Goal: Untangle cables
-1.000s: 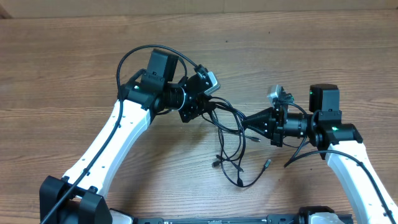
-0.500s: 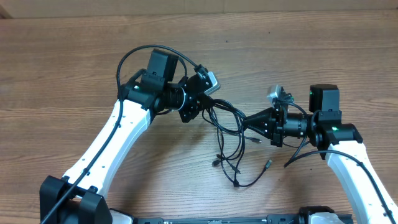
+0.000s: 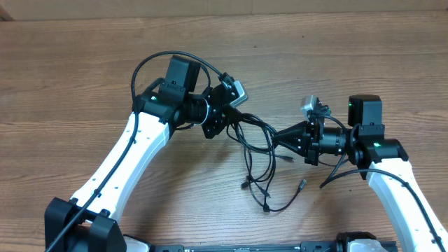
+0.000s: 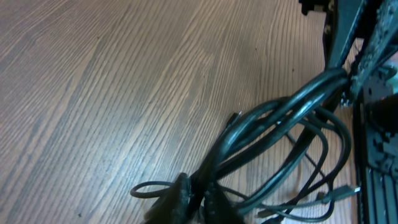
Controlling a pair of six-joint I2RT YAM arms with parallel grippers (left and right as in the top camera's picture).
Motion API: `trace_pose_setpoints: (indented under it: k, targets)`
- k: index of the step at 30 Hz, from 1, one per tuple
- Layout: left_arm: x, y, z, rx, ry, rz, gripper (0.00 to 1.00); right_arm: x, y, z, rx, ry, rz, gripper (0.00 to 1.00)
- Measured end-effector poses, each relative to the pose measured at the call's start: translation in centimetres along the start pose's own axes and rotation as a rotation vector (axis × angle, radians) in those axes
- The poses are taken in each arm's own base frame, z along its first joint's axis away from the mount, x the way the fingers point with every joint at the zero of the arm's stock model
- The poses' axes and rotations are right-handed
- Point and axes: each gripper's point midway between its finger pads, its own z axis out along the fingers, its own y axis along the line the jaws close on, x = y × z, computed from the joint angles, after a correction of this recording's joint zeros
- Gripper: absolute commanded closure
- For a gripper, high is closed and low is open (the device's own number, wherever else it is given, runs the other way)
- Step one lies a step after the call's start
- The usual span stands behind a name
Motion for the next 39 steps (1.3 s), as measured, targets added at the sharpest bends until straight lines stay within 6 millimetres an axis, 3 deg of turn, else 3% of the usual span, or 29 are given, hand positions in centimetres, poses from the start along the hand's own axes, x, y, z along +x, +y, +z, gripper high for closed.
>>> trace_pose_setpoints:
  k: [9, 12, 21, 32, 34, 37, 39]
  targets:
    - [0.0, 0.0, 0.0, -0.002, 0.001, -0.004, 0.96, 0.0, 0.0, 0.0, 0.0, 0.0, 0.011, 0.96]
    - [-0.1, 0.9, 0.0, -0.047, 0.004, -0.05, 0.95, 0.0, 0.0, 0.0, 0.0, 0.0, 0.022, 0.96]
    - [2.5, 5.9, -1.1, -0.393, 0.088, -0.449, 0.96, 0.0, -0.4, 0.0, 0.021, 0.005, 0.089, 0.96]
    - [3.5, 7.2, -1.9, -0.515, 0.054, -0.752, 0.96, 1.0, -3.6, -0.3, 0.218, 0.038, 0.36, 0.96]
    - [3.6, 7.1, -1.9, -0.513, 0.051, -0.771, 0.86, 1.0, -3.9, -0.4, 0.234, 0.033, 0.378, 0.96]
    - [3.5, 6.8, -1.7, -0.491, 0.051, -0.775, 0.59, 0.9, -4.0, -0.4, 0.24, 0.028, 0.39, 0.96]
    - [3.2, 6.4, -1.4, -0.452, 0.051, -0.757, 0.48, 0.7, -4.0, -0.4, 0.238, 0.022, 0.387, 0.96]
